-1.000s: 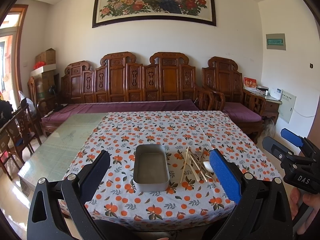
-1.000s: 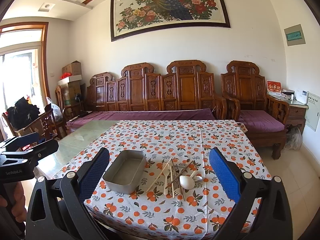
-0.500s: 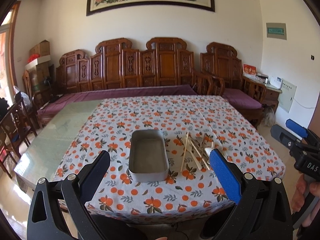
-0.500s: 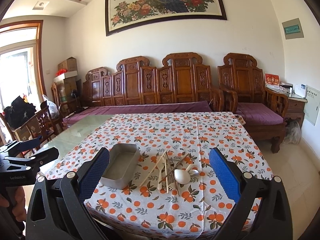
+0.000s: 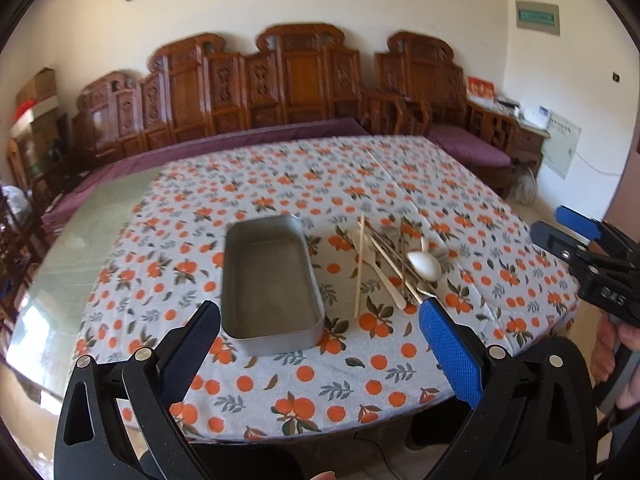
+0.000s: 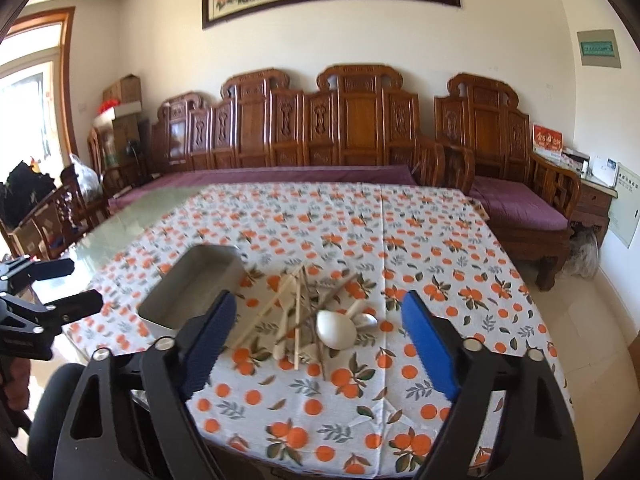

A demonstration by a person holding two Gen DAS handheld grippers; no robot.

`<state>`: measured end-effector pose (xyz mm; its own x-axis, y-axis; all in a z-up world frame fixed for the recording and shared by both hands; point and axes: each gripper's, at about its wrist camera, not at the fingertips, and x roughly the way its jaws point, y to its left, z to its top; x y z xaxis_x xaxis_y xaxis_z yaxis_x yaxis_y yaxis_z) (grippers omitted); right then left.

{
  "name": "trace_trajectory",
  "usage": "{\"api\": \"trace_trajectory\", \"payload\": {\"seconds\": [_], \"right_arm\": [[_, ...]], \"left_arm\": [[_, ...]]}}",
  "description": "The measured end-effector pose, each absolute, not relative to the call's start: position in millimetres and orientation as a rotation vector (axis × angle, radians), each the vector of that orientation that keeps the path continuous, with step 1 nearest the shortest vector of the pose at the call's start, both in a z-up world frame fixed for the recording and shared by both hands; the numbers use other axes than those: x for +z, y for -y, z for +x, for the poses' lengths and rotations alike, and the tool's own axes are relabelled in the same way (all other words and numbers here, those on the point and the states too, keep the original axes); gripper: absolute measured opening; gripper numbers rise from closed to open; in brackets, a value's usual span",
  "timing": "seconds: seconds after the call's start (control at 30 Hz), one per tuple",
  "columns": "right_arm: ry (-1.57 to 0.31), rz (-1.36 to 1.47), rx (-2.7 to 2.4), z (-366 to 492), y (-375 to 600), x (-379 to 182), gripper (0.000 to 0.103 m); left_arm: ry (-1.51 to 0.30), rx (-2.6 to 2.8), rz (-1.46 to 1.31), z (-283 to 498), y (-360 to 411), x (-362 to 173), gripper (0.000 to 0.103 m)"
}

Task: Organize utensils
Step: 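Grasp a wooden chopstick with the left tool while the right tool grasps another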

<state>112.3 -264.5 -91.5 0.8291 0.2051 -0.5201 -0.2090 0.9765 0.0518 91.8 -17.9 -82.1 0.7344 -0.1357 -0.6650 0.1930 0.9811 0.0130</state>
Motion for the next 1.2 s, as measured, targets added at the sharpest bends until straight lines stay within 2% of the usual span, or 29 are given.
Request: {"api": "trace_trajectory", "payload": {"seconds": [0.13, 0.4, 0.6, 0.7, 0.87, 1.2], "right_arm": [[-0.607, -0.007, 0.232, 139.6, 267.7, -114.4, 0.065], [-0.734, 0.033, 0.312, 187.8, 250.2, -154.7, 0.05], [-0.839, 0.004, 0.341, 238.0, 216.8, -193.7, 0.044], [-0.885, 0.008, 0.336, 255.6, 208.8, -210.3, 0.037], [-0.945, 0.047, 0.356, 265.0, 203.7, -233.5, 0.03], [-0.951, 0.091, 0.321, 257.7, 219.5, -232.7, 0.016]], "left_arm": [[-0.733, -0.208, 0.088, 110.6, 21.2, -90.0, 0.096], [-0.781, -0.237, 0.088, 145.2, 29.3, -112.6, 0.096], [-0.764, -0.202, 0.087, 161.4, 27.2, -114.1, 0.091], [-0.766, -0.203, 0.082, 170.9, 22.8, -111.6, 0.087], [-0.763, -0.191, 0.088, 183.3, 17.0, -108.0, 0.087], [-0.76, -0.215, 0.061, 190.2, 26.3, -112.5, 0.087]]}}
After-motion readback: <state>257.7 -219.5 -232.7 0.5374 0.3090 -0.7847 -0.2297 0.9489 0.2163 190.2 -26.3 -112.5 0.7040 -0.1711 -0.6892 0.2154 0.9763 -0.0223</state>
